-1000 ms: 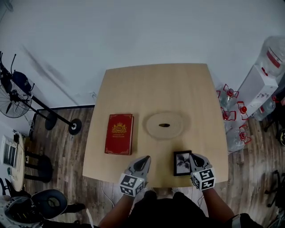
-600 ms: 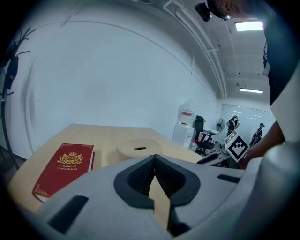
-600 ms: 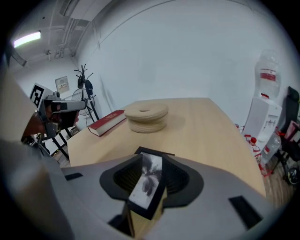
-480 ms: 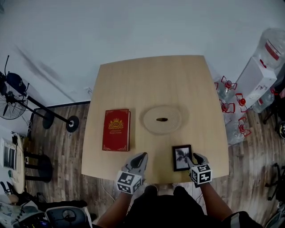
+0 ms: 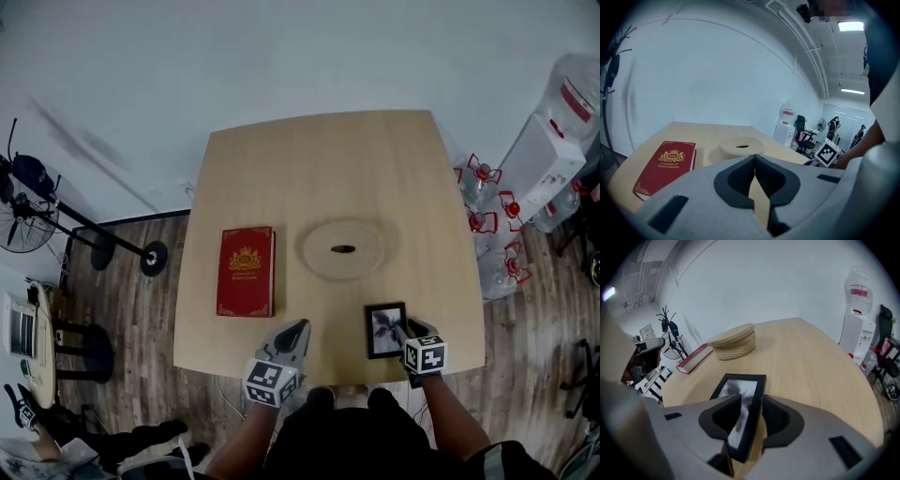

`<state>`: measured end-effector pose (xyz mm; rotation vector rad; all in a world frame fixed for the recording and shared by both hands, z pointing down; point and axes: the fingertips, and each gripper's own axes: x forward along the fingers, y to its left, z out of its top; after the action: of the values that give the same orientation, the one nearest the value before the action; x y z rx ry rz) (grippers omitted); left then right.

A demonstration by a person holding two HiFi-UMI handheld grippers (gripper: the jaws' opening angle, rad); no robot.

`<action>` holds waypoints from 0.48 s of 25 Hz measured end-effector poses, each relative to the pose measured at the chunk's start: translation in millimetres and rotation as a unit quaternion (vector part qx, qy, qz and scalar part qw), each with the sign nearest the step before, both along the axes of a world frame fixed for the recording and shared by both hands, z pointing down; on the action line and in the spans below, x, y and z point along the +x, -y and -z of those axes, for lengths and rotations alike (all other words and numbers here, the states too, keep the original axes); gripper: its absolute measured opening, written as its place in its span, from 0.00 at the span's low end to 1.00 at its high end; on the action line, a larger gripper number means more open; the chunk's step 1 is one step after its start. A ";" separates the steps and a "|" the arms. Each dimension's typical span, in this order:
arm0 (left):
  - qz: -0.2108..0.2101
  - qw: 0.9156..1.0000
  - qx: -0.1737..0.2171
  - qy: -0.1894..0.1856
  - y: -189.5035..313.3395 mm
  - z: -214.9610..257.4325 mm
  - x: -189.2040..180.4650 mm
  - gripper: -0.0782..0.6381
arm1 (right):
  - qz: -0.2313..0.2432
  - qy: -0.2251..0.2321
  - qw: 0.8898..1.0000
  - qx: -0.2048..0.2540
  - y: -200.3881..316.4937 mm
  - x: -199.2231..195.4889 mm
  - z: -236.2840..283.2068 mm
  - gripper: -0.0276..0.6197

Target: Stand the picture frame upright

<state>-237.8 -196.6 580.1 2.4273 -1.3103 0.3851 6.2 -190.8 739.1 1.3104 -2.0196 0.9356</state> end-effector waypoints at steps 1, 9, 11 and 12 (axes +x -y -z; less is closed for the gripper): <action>0.000 1.000 0.000 -0.001 0.6 -0.2 0.4 0.11 | -0.004 0.002 1.000 -0.005 0.3 0.5 -1.7 0.24; -0.005 1.000 -0.003 -0.009 0.8 -2.1 5.5 0.11 | -0.004 -0.010 1.000 -0.021 -2.3 0.6 -11.5 0.24; -0.005 1.000 -0.003 -0.010 0.6 -2.3 5.2 0.11 | -0.001 -0.016 1.000 -0.021 -2.4 0.3 -12.7 0.24; -0.005 1.000 -0.003 -0.011 0.2 -2.6 4.5 0.11 | -0.001 -0.017 1.000 -0.021 -2.3 0.0 -12.9 0.23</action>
<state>-233.3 -196.8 582.7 2.4264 -1.2872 0.3648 6.1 -188.5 752.0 1.2963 -1.9625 0.9451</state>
